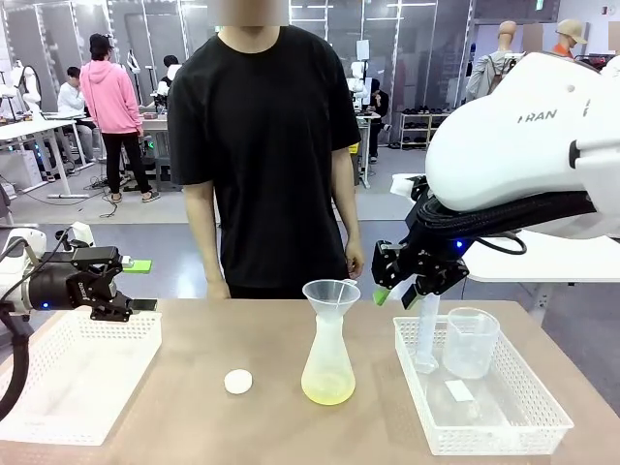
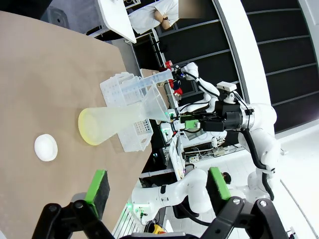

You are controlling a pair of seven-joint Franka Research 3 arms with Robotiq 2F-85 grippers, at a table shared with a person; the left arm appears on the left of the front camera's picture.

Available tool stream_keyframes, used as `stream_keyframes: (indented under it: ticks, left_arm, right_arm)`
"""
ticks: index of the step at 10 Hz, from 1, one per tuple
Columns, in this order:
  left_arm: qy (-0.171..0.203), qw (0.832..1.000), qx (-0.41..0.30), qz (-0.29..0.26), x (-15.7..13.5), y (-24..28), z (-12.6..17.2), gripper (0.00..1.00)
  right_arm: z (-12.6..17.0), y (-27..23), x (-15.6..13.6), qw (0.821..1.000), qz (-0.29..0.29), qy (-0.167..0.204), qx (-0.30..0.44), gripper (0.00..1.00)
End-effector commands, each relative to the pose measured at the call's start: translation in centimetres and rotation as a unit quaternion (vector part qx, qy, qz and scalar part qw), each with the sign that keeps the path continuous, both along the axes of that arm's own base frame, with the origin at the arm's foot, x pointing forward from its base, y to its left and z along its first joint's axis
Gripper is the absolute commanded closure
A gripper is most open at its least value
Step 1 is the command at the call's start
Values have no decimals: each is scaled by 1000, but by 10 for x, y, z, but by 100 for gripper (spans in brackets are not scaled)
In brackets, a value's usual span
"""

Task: Prepare the solutions needed for the experiment.
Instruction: Once the solution is in the Big flask , pick up the Plastic Funnel and place it back into the right Organizing basket.

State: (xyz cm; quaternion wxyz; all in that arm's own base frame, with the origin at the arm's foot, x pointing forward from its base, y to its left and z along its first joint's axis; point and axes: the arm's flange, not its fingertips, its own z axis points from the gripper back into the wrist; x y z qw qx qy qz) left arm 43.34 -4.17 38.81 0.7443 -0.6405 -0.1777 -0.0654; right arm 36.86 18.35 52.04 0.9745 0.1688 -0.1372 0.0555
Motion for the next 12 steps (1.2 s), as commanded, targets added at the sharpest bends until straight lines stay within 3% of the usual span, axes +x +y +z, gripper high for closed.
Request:
stream_keyframes:
  ticks: [1, 4, 7, 12]
  left_arm:
    - [-4, 1000, -17, 6, 1, -2, 3, 0]
    - [-4, 1000, -17, 6, 1, -2, 3, 0]
    - [-4, 1000, -17, 6, 1, -2, 3, 0]
    - [-4, 1000, -17, 6, 1, -2, 3, 0]
  right_arm:
    - [-2, -3, -2, 1000, 1, -11, -2, 52]
    - [-1, -1, -1, 1000, -1, -1, 0, 52]
    - [20, 17, 26, 1000, 2, 23, -13, 52]
    - [30, 38, 59, 997, 13, 76, -30, 52]
